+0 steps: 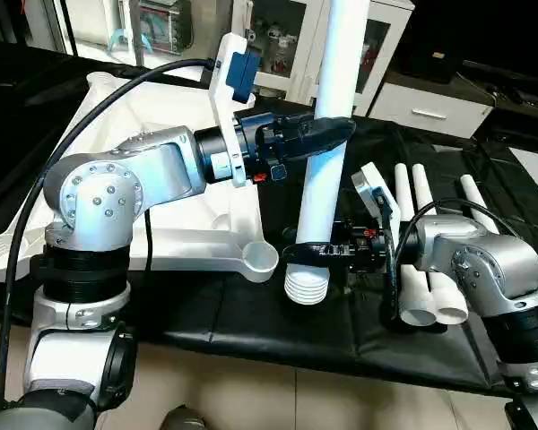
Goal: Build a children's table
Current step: Pick table leg
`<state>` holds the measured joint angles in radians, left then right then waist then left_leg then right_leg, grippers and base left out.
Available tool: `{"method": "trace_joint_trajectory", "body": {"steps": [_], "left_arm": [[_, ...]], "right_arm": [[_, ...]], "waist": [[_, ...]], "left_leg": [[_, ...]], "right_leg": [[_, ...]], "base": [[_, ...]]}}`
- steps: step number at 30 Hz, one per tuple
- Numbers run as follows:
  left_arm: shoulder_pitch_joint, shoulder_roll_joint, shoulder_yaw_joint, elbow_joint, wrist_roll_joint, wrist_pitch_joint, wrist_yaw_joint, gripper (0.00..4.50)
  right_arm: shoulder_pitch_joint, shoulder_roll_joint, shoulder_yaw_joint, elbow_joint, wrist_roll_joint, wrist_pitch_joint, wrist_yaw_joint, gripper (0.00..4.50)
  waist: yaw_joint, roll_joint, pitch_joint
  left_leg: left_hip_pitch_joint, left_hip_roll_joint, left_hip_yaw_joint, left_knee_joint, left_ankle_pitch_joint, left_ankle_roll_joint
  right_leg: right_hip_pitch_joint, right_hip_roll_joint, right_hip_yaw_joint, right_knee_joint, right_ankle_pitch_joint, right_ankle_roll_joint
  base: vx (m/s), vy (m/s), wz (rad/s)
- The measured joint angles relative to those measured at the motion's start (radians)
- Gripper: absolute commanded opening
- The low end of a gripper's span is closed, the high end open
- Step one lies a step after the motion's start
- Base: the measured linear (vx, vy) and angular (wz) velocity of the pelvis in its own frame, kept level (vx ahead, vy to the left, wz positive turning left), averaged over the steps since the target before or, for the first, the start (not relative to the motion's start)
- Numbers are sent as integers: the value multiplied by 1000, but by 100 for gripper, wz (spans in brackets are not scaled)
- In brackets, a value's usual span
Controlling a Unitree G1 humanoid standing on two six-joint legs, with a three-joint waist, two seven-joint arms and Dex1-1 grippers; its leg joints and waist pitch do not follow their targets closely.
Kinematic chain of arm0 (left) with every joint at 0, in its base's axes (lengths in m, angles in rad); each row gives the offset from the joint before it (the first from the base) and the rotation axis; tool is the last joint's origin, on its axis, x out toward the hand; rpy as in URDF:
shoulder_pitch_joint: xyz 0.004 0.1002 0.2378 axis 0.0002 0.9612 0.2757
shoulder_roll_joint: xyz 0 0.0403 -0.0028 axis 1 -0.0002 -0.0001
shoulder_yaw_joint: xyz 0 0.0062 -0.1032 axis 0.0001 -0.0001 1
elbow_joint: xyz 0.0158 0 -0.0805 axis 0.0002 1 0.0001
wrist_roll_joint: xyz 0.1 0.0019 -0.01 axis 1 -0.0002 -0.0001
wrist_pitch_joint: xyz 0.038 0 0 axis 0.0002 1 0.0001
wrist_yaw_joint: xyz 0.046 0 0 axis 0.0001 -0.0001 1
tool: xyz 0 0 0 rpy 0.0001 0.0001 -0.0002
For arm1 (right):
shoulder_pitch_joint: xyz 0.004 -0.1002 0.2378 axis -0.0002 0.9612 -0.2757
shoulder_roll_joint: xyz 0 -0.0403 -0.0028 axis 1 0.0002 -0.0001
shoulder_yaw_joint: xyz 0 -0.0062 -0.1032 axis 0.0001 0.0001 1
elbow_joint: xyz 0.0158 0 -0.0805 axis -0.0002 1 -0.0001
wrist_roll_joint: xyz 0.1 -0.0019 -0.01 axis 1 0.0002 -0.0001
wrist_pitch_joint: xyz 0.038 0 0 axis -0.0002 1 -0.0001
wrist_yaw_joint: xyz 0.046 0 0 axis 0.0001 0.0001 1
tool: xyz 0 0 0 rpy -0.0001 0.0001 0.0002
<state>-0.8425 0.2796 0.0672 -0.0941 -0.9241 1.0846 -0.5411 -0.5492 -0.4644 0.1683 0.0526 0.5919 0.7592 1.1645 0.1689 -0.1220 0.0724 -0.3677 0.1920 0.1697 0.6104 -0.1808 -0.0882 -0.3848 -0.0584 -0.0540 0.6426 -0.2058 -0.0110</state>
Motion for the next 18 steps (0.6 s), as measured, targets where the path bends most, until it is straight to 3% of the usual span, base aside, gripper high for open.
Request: {"method": "trace_joint_trajectory", "body": {"steps": [4, 5, 6, 9, 10, 12, 14, 18], "left_arm": [[-5, 1, -2, -10, 13, 13, 13, 175], [-7, 2, 0, -10, 13, 21, 15, 231], [-10, 5, 1, -10, 12, 28, 17, 244], [-11, 17, -1, -10, 9, 41, 19, 251], [-11, 19, 0, -10, 7, 45, 19, 280], [-11, 20, 5, -10, -2, 53, 19, 287], [-11, 20, 15, -10, -20, 69, 18, 287], [-19, 15, 37, -7, -33, 88, 21, 329]], "right_arm": [[0, 3, 0, 0, 1, 6, 0, 189], [0, 4, 0, 0, 1, 8, 0, 189], [0, 4, 0, 0, 3, 13, 0, 189], [0, 4, 0, 1, 3, 18, -3, 188], [0, 4, -3, 1, 3, 18, -3, 188], [0, 3, -6, 1, 4, 18, -3, 188], [0, 2, -15, 1, 5, 18, -6, 188], [-1, -3, -51, 3, 14, 18, -23, 188]], "waist": [[0, 0, 0], [0, 0, 0], [0, 0, 0], [0, 0, 0], [1, 0, 0], [1, 0, 0], [1, 0, 0], [1, 1, 0]], "left_leg": [[0, 0, 0, 0, 0, 0], [0, 0, 0, 0, 0, 0], [0, 0, 0, 0, 0, 0], [0, 0, 0, 0, 0, 0], [0, 0, 0, 0, 0, 0], [0, 0, 0, 0, 0, 0], [0, 0, 0, 0, 0, 0], [0, 0, 0, 0, 0, 0]], "right_leg": [[0, 0, 0, 0, 0, 0], [0, 0, 0, 0, 0, 0], [0, 0, 0, 0, 0, 0], [0, 0, 0, 0, 0, 0], [0, 0, 0, 0, 0, 0], [0, 0, 0, 0, 0, 0], [0, 0, 0, 0, 0, 0], [0, 0, 0, 0, 0, 0]], "base": [[0, 0, 0], [0, 0, 0], [0, 0, 0], [0, 0, 0], [0, 0, 0], [0, 0, 0], [0, 0, 0], [0, 0, 0]]}}
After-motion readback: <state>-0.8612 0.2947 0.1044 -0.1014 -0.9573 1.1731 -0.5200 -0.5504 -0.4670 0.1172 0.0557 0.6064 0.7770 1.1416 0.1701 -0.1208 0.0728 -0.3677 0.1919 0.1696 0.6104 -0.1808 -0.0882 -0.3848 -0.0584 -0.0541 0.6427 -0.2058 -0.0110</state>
